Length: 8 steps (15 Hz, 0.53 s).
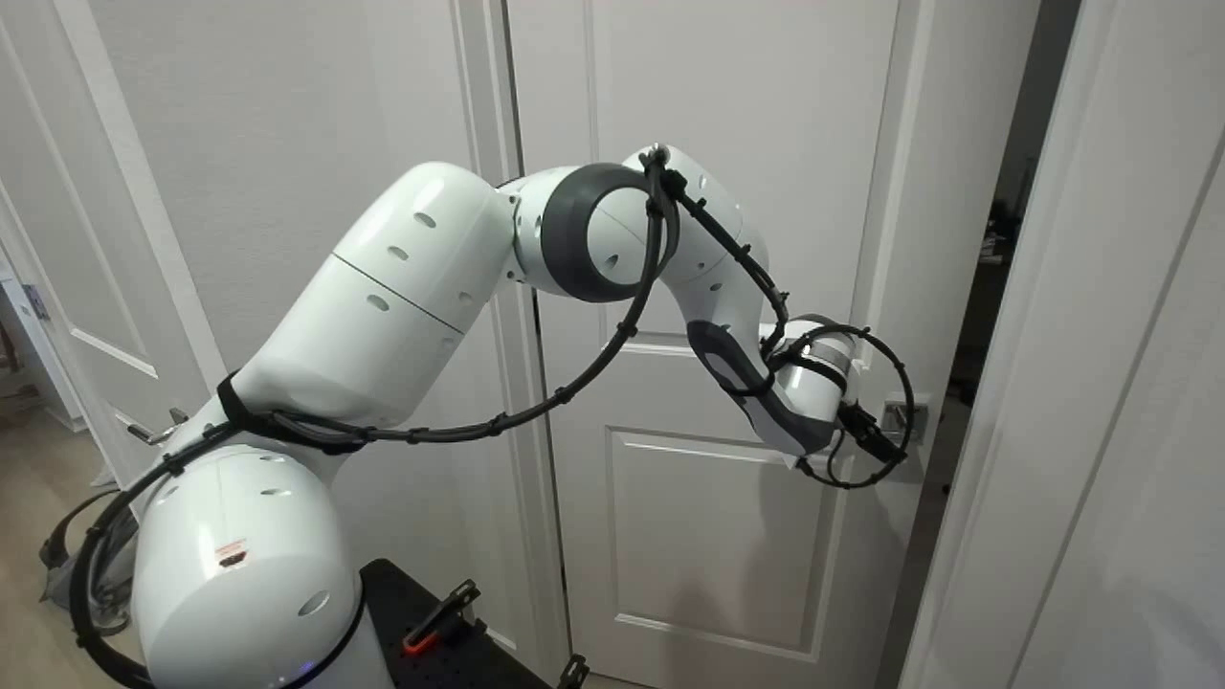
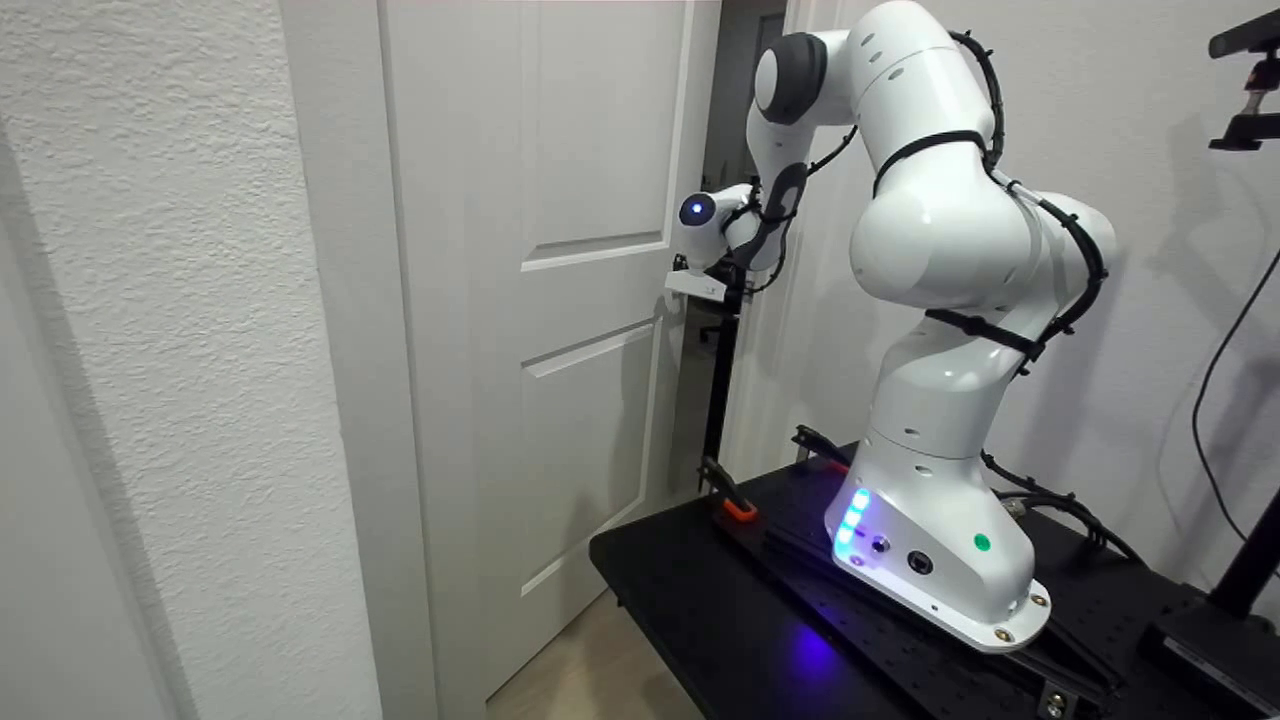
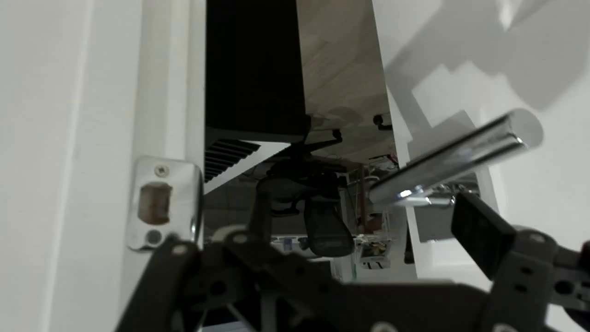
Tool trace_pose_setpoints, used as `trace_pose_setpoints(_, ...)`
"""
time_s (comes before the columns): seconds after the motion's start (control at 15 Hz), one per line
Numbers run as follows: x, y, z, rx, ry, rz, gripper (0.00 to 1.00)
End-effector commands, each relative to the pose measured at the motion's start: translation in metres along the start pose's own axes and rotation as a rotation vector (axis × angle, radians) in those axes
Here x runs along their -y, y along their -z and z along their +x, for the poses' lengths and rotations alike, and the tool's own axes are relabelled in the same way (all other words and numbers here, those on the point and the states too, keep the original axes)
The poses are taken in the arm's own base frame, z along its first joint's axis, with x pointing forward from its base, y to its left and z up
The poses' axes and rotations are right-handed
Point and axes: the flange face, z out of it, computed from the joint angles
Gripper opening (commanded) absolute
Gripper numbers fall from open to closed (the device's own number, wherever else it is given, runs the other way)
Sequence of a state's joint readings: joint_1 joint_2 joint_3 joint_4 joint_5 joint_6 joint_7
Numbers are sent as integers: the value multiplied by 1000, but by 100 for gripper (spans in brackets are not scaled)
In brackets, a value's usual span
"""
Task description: Close the door and turn off the light
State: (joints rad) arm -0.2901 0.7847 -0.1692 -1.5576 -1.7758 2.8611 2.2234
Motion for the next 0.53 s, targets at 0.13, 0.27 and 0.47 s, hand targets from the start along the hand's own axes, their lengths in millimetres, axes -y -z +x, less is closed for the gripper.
trace_pose_setpoints(0.13,43,46,34,-80,-12,123,100)
trace_pose_setpoints(0.27,52,48,28,-74,-14,143,100)
trace_pose_setpoints(0.47,56,38,1,-51,4,143,100)
